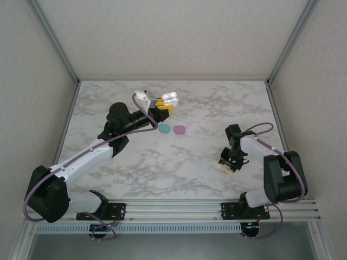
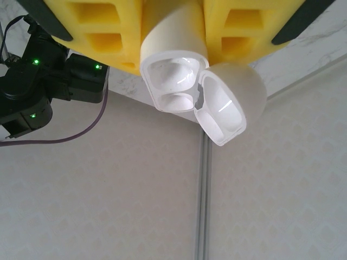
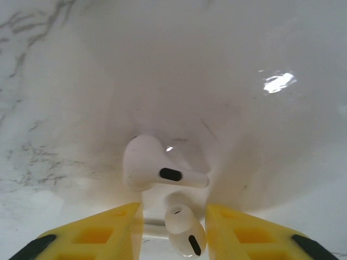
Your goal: Insert wireless bluetooth earbuds into charging case
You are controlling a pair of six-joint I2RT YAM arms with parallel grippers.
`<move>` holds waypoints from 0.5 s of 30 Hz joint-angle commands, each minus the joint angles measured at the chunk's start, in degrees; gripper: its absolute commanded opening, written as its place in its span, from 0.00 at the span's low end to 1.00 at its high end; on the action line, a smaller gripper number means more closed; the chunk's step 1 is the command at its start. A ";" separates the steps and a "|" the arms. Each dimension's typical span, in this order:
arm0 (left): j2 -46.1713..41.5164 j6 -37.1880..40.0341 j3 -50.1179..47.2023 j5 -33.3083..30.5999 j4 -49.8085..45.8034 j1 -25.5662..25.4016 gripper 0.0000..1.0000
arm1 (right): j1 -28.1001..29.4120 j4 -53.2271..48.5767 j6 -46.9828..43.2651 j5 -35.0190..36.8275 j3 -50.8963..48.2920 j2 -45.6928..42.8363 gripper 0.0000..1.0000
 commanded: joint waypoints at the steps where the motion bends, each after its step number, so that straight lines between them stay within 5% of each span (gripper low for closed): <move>1: -0.78 0.68 1.13 0.16 0.23 -0.18 0.00 | 1.17 -1.34 -2.90 0.06 2.04 1.38 0.31; 15: -1.64 1.27 0.92 -1.17 -0.67 -0.10 0.00 | 13.41 -3.30 -12.81 0.11 11.94 11.46 0.29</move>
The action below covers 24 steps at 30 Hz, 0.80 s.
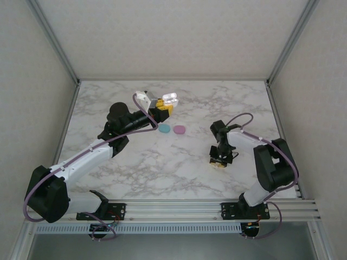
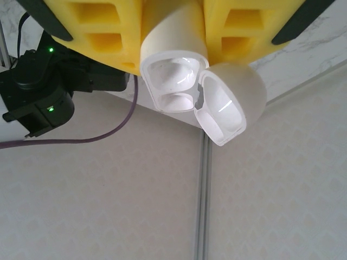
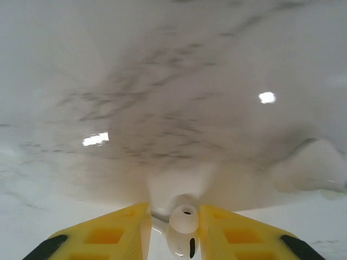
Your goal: Insert wireless bluetooth earbuds into charging case
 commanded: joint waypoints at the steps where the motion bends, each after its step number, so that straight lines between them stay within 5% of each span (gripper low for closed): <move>1: -1.83 1.23 0.83 -1.41 0.25 -0.10 0.00 | 3.67 -1.15 -5.61 -0.30 4.18 3.24 0.29; 12: -6.03 3.82 -0.67 -5.13 -2.86 0.78 0.00 | 10.08 -4.86 -18.65 0.39 16.79 11.62 0.32; 19: -6.39 4.22 -0.49 -5.23 -3.41 1.21 0.00 | 9.48 -8.48 -0.80 7.51 16.31 5.31 0.44; 24: -5.58 3.97 -0.41 -4.61 -2.61 1.31 0.00 | 8.92 -5.35 16.02 4.37 9.91 -0.37 0.48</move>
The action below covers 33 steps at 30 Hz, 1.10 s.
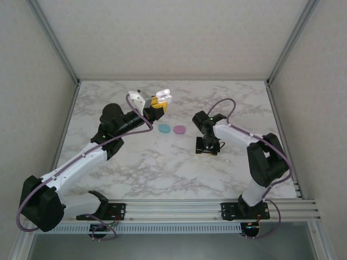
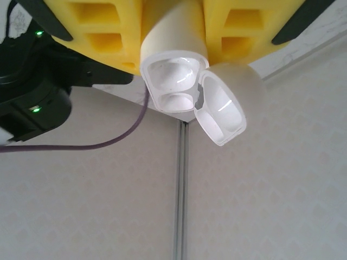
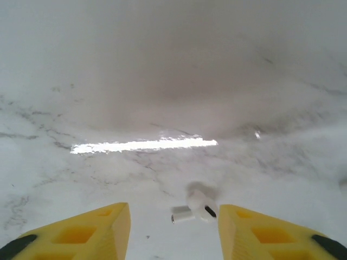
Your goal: Insert wireless bluetooth earbuds into charging case
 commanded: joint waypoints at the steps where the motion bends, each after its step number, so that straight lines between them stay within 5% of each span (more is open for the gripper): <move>1: -0.08 0.51 -0.38 0.04 1.10 0.62 0.00 | -0.27 2.19 15.65 -1.78 -5.34 -4.72 0.49; 11: -0.07 0.29 -0.21 0.62 0.83 0.63 0.00 | -0.24 7.79 21.55 -4.53 -10.98 -4.88 0.53; 33: 0.33 -0.39 0.67 1.01 0.10 0.63 0.00 | -0.14 7.74 15.58 -2.73 -9.11 0.40 0.50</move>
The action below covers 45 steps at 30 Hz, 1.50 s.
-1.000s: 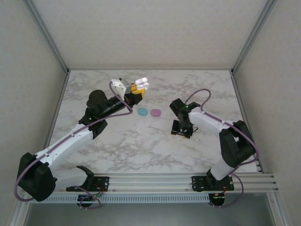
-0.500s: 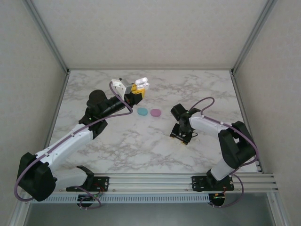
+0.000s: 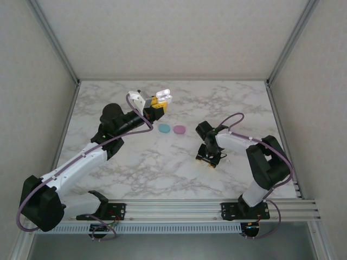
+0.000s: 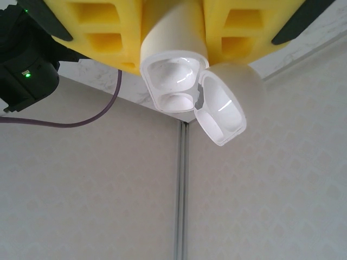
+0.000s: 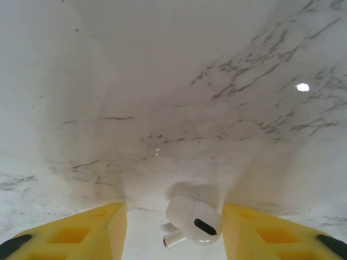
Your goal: Insert wireless bluetooth earbuds into charging case
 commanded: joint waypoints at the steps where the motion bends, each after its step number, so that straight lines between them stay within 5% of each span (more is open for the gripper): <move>1: 0.25 -0.37 0.67 0.80 0.12 0.53 0.00 | -0.05 -2.65 -2.69 2.06 2.28 1.08 0.50; 20: 0.94 -0.46 1.01 1.03 0.04 0.52 0.00 | 0.32 -5.22 -10.30 3.08 6.40 4.28 0.42; 45: 0.49 -0.42 0.67 0.98 -0.31 0.62 0.00 | 0.75 -2.96 -4.69 1.85 3.20 5.13 0.32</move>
